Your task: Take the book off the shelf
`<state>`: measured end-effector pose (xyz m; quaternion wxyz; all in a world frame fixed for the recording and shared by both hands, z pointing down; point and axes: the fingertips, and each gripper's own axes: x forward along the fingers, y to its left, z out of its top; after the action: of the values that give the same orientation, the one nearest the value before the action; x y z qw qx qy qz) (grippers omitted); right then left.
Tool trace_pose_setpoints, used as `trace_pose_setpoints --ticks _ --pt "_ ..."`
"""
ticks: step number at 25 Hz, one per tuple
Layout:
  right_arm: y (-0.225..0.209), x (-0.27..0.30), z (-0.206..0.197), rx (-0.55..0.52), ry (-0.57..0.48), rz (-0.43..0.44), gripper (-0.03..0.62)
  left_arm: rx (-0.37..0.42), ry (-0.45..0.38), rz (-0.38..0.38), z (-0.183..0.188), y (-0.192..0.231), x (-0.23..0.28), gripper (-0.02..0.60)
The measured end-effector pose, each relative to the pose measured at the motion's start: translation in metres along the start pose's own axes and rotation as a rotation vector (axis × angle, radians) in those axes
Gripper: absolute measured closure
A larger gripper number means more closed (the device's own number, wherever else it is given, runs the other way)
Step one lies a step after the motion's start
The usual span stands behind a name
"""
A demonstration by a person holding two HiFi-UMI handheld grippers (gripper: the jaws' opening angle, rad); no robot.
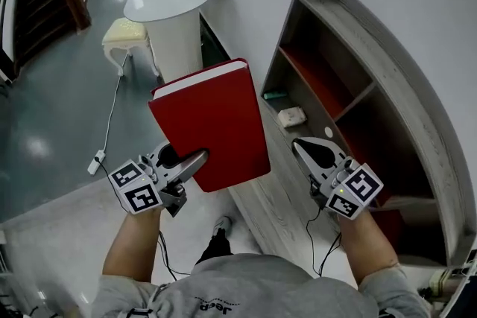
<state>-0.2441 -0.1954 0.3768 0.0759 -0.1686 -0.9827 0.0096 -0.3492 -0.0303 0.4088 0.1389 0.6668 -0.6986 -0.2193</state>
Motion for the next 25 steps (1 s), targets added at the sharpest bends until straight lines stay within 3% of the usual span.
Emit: trace_pose_setpoints --ticks 11,25 --pt "-0.055 0.124 -0.059 0.092 0.085 0.028 0.583 -0.204 0.086 0.074 -0.059 0.147 0.018 0.302" --pt "-0.109 0.208 -0.139 0.179 0.217 0.022 0.585 -0.435 0.179 0.129 -0.139 0.268 0.053 0.305"
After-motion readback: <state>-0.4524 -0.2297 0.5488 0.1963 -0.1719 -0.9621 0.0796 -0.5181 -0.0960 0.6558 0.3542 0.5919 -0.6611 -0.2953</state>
